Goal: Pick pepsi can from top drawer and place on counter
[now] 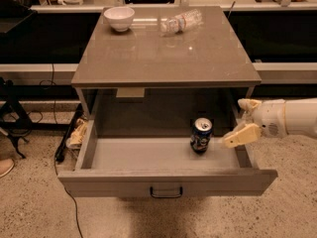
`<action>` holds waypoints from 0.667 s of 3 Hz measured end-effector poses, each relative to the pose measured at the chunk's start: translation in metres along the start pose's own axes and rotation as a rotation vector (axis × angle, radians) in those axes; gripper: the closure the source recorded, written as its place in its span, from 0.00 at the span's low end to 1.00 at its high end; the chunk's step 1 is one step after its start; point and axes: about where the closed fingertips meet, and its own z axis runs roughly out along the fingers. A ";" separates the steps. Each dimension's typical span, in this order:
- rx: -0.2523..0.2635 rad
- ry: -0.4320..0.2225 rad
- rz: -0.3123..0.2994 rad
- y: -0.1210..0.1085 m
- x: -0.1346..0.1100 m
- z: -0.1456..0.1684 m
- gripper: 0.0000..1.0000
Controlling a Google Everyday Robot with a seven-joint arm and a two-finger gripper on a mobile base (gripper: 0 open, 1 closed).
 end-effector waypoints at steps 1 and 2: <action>0.013 -0.051 0.010 -0.002 0.001 0.029 0.00; 0.029 -0.073 0.022 -0.002 0.004 0.054 0.00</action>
Offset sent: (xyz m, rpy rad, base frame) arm 0.0345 0.0514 -0.0516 0.0829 -0.0492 -0.0764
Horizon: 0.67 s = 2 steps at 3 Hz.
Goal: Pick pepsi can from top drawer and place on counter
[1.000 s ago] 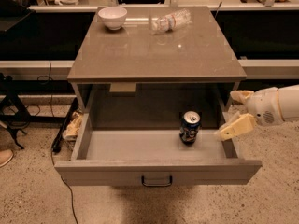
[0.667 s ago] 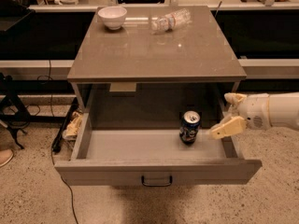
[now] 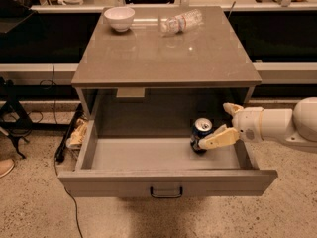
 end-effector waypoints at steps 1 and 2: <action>0.059 0.006 0.021 -0.001 0.009 0.016 0.00; 0.119 0.005 0.060 -0.005 0.022 0.027 0.00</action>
Offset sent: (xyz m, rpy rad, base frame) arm 0.0146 0.0048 -0.0531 -0.0129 0.0108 -0.2367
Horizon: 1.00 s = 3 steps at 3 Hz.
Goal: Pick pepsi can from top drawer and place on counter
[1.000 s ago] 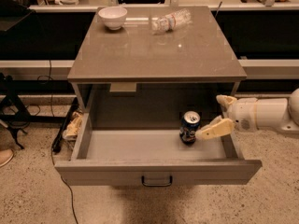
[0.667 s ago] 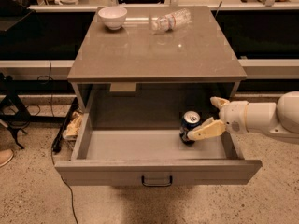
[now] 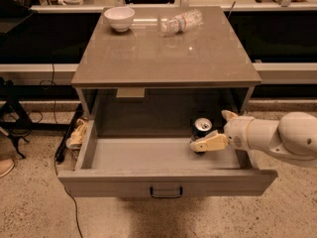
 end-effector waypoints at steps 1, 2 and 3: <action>0.032 -0.005 0.026 -0.001 0.007 0.011 0.00; 0.031 -0.024 0.042 0.001 0.007 0.025 0.27; 0.013 -0.035 0.043 0.006 0.006 0.033 0.50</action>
Offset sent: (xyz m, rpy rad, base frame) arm 0.0148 0.0172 -0.0241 0.0429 0.0003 -0.0724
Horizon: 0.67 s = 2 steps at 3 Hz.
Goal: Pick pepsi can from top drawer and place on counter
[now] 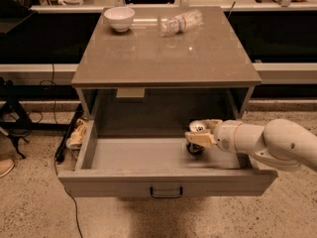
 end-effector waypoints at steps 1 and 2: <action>-0.030 -0.064 0.035 -0.002 -0.005 -0.008 0.73; -0.031 -0.161 -0.004 -0.020 -0.035 -0.060 0.96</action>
Offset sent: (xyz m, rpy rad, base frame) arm -0.0227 -0.1076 0.1312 0.1927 -0.2348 0.0426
